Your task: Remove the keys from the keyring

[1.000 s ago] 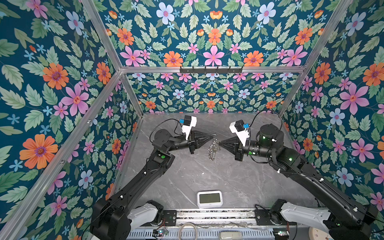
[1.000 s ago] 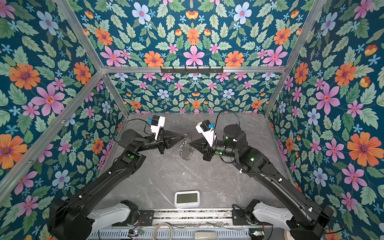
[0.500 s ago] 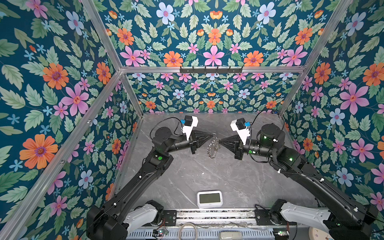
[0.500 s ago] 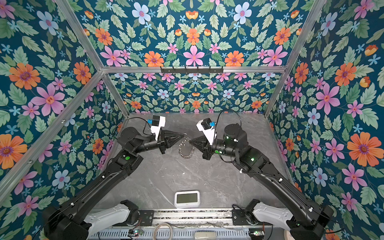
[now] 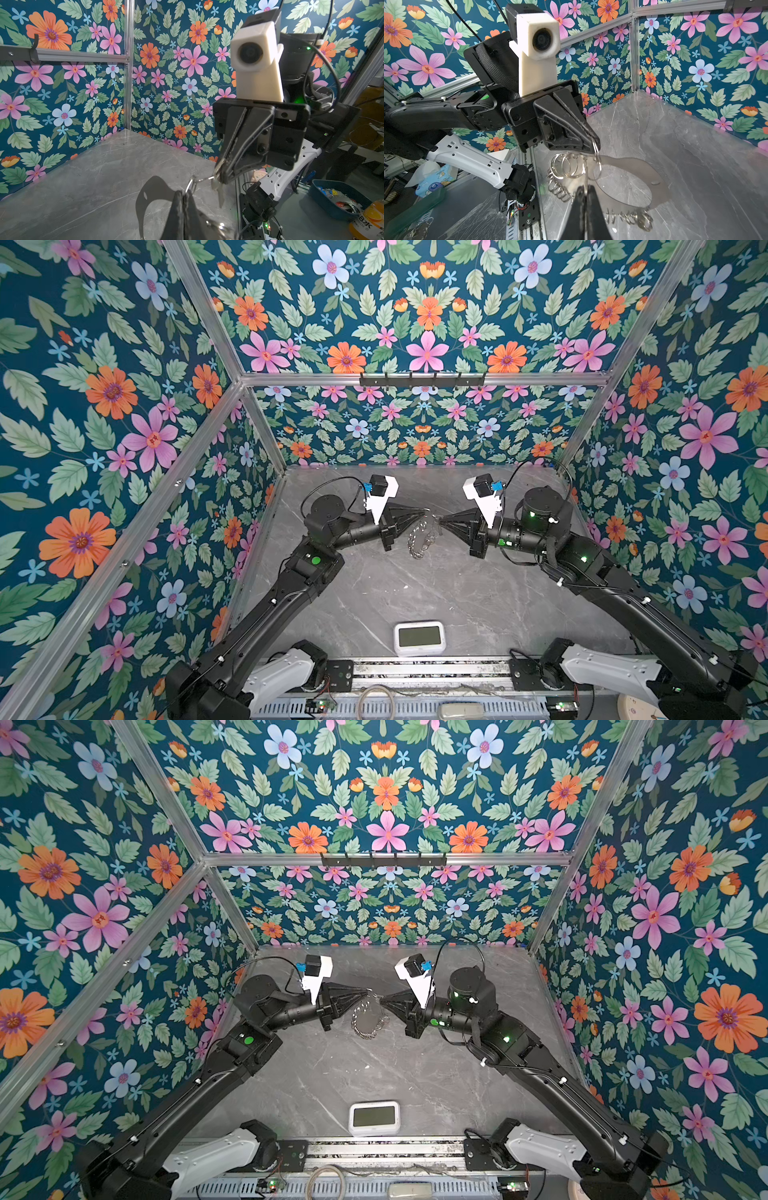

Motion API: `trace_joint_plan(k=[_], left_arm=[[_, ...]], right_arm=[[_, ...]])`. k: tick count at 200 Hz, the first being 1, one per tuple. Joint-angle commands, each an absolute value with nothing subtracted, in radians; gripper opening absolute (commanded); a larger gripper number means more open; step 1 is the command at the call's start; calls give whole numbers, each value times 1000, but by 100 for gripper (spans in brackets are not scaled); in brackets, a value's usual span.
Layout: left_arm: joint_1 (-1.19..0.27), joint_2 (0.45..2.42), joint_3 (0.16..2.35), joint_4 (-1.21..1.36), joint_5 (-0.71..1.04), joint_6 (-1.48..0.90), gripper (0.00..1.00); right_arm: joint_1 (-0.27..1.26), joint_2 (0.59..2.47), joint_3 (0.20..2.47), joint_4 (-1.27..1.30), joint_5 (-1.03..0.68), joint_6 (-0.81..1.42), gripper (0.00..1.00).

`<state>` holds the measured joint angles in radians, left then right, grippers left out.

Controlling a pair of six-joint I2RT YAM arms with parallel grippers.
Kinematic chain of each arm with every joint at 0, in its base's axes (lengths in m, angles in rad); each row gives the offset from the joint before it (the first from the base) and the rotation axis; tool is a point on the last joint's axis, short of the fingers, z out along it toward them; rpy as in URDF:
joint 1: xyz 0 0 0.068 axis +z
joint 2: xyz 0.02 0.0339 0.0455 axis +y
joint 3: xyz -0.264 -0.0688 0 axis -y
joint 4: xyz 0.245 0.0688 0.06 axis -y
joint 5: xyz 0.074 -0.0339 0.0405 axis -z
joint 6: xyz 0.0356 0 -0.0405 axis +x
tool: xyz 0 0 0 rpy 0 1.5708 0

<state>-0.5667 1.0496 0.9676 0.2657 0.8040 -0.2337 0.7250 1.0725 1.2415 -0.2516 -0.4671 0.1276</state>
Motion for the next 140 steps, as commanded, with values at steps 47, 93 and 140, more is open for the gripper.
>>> trace_joint_plan(k=[47, 93, 140], left_arm=[[-567, 1048, 984, 207, 718, -194, 0], [-581, 1075, 1003, 173, 769, -172, 0], [-583, 1092, 1005, 160, 834, -164, 0]], right_arm=[[729, 1081, 1286, -264, -476, 102, 0], [727, 1117, 1355, -316, -460, 61, 0], [727, 1146, 1432, -410, -451, -1, 0]])
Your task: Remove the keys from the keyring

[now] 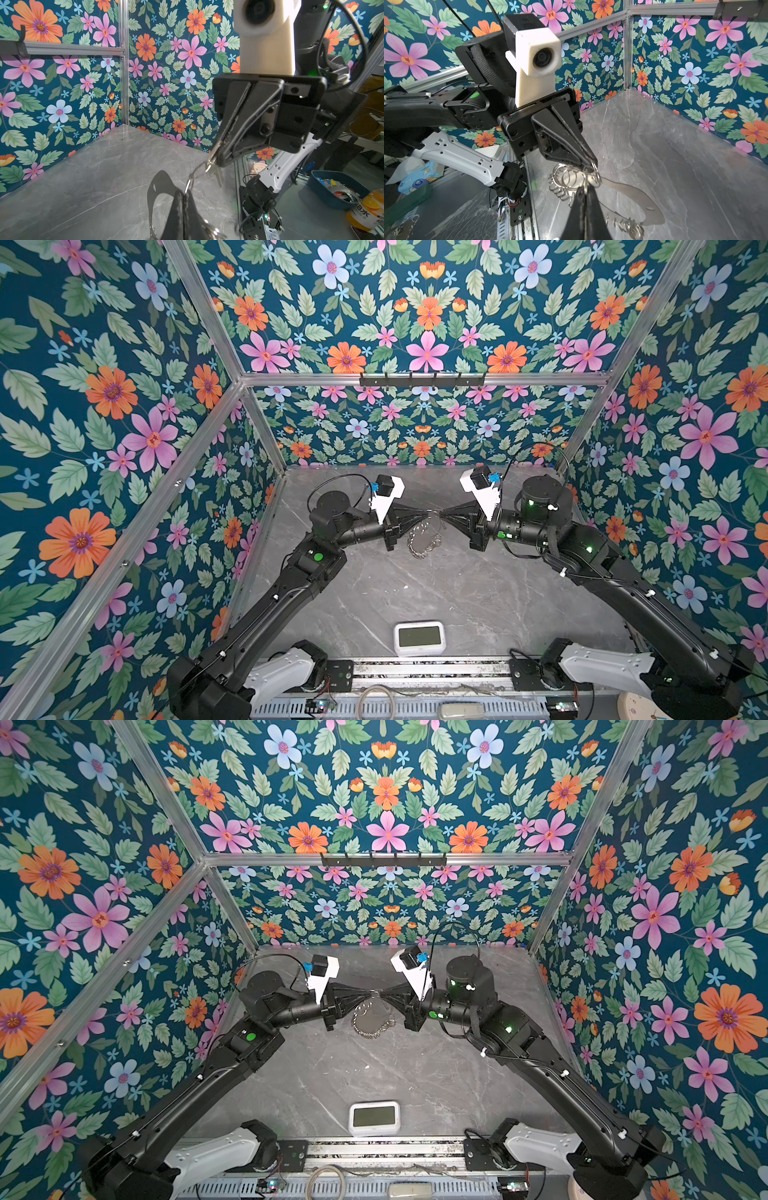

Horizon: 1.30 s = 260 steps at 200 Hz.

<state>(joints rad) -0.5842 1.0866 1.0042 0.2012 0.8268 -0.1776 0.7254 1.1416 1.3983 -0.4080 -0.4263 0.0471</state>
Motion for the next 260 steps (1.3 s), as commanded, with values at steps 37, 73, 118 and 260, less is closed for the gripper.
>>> trace_joint_plan(k=[37, 73, 118, 260], left_arm=[[-583, 1092, 993, 183, 832, -171, 0], [-587, 1089, 974, 249, 828, -199, 0], [-595, 1101, 959, 317, 847, -223, 0], [-597, 1074, 829, 631, 755, -320, 0]], right_arm=[[727, 1182, 1492, -445, -470, -9, 0], [727, 1223, 1548, -470, -479, 11, 0], [729, 1273, 1627, -524, -497, 22, 0], [918, 1439, 1859, -702, -308, 37, 0]])
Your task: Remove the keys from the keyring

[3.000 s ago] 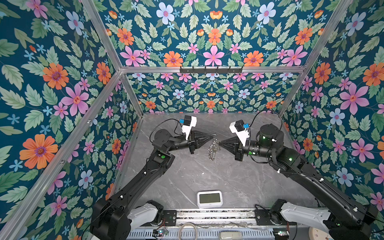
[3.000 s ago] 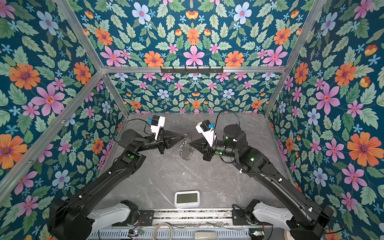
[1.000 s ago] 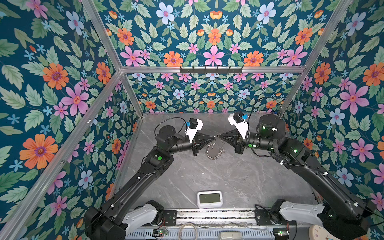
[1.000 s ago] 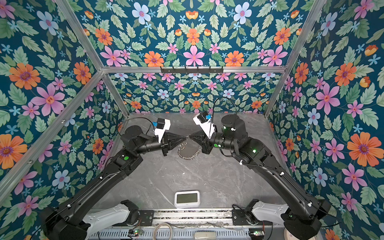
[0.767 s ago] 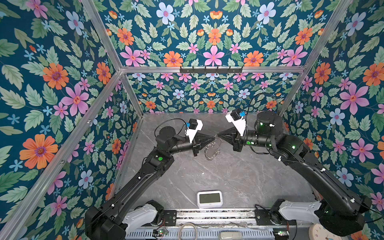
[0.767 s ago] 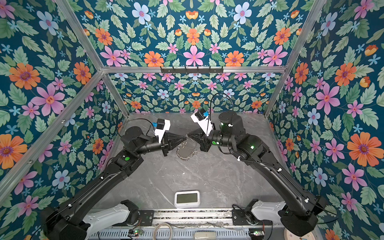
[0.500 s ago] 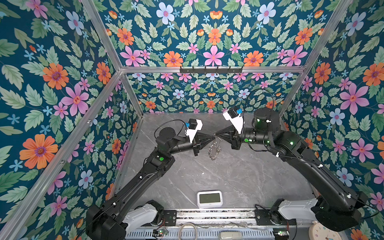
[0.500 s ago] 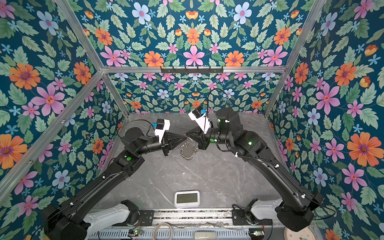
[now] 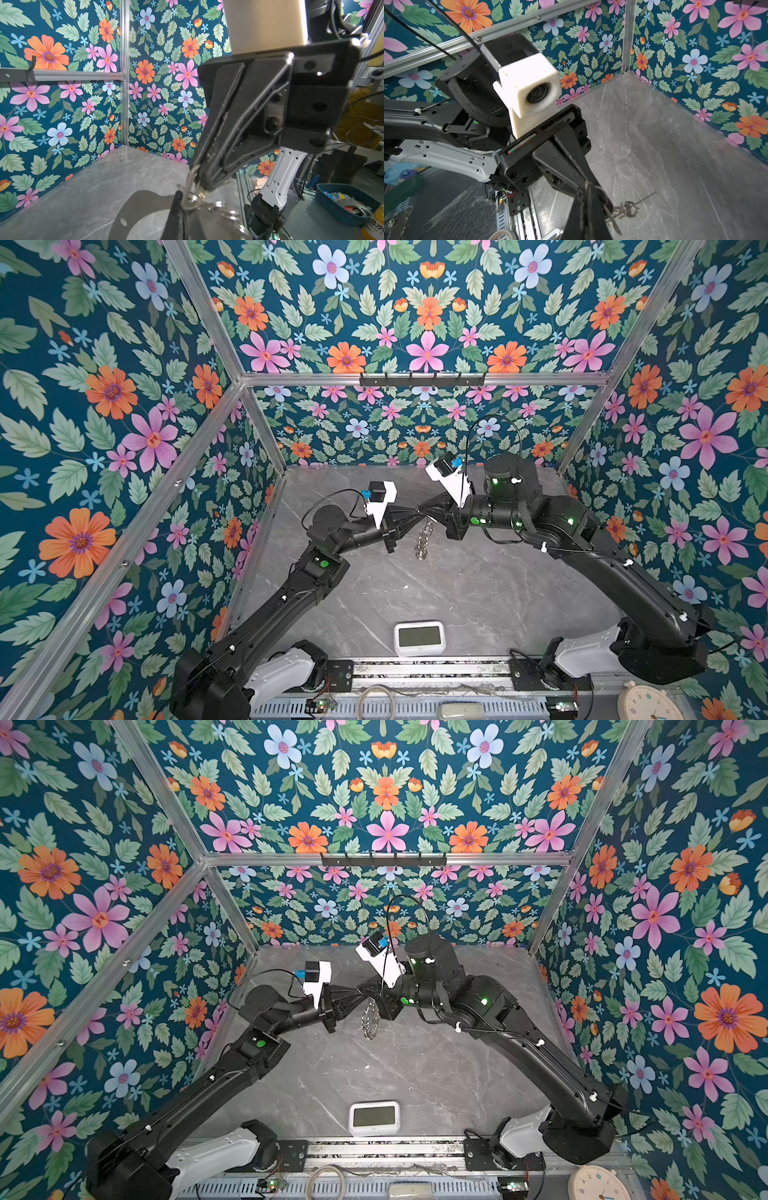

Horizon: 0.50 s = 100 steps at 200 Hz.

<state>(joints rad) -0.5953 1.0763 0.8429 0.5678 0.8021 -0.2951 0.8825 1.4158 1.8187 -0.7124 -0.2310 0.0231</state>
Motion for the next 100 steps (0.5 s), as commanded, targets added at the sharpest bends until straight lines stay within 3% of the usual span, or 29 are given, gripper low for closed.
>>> trace_joint_plan(k=[1, 60, 100], left_arm=[[-597, 1073, 828, 632, 754, -320, 0], [-597, 1043, 789, 705, 735, -321, 0], [-597, 1017, 763, 721, 720, -311, 0]], right_arm=[[919, 1441, 1861, -705, -308, 37, 0], [967, 1480, 1942, -762, -280, 47, 0], [980, 1481, 1951, -758, -271, 55, 19]])
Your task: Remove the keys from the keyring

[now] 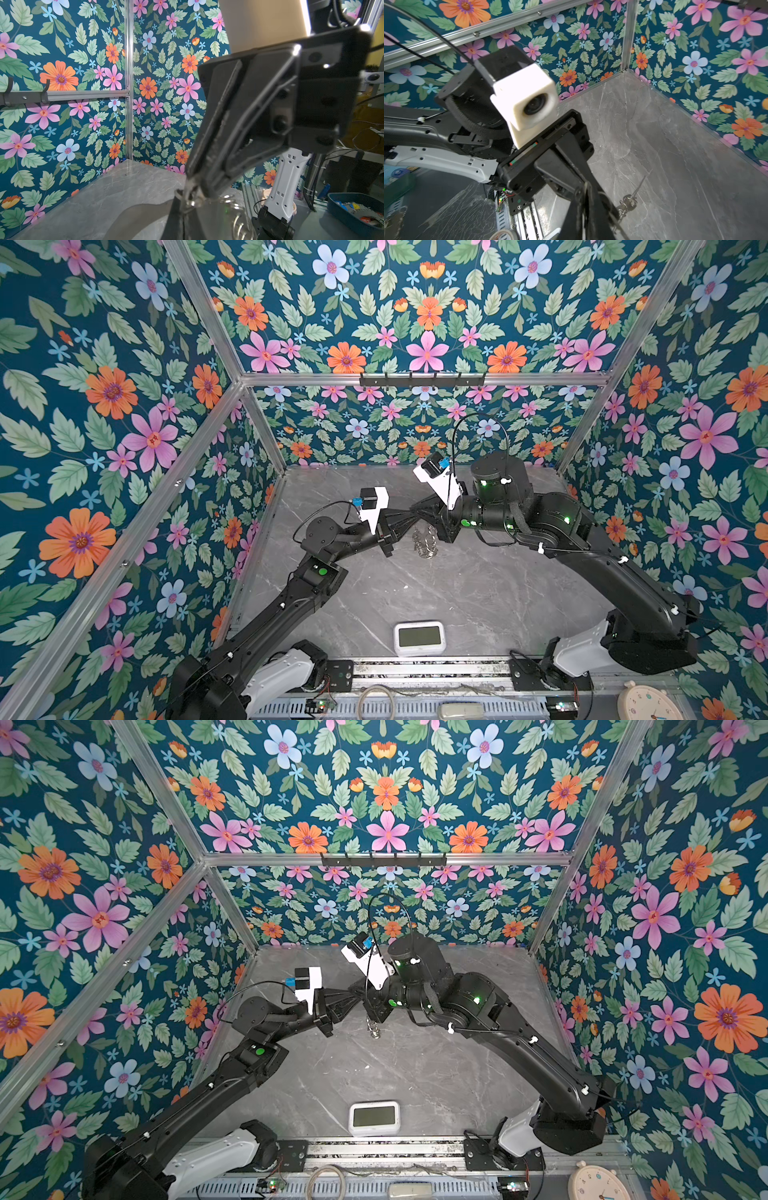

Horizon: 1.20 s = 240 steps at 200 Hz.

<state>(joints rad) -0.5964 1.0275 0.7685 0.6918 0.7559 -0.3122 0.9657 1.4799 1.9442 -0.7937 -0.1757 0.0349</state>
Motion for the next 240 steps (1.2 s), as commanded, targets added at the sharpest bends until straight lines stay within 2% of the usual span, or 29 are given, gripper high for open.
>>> trace_joint_plan(k=[1, 41, 72, 113, 128, 159, 190, 240], left_arm=[[-597, 1016, 762, 721, 720, -311, 0], [-597, 1003, 757, 713, 709, -302, 0], [-597, 999, 756, 712, 717, -295, 0], [-597, 993, 760, 706, 769, -294, 0], [-597, 996, 772, 685, 786, -292, 0], [-597, 1000, 795, 643, 817, -290, 0], [-597, 1003, 818, 599, 826, -291, 0], [-597, 1002, 824, 587, 856, -316, 0]], right_arm=[[980, 1480, 1951, -758, -271, 55, 19], [982, 1470, 1934, -742, -269, 61, 28], [982, 1426, 1892, -711, -242, 48, 39], [957, 1305, 1785, -658, -158, 4, 43], [874, 1265, 1728, -623, -251, 36, 42], [716, 1150, 1515, -438, -557, 60, 42], [577, 1148, 1435, -331, -830, 89, 41], [542, 1246, 1467, -321, -966, 88, 38]])
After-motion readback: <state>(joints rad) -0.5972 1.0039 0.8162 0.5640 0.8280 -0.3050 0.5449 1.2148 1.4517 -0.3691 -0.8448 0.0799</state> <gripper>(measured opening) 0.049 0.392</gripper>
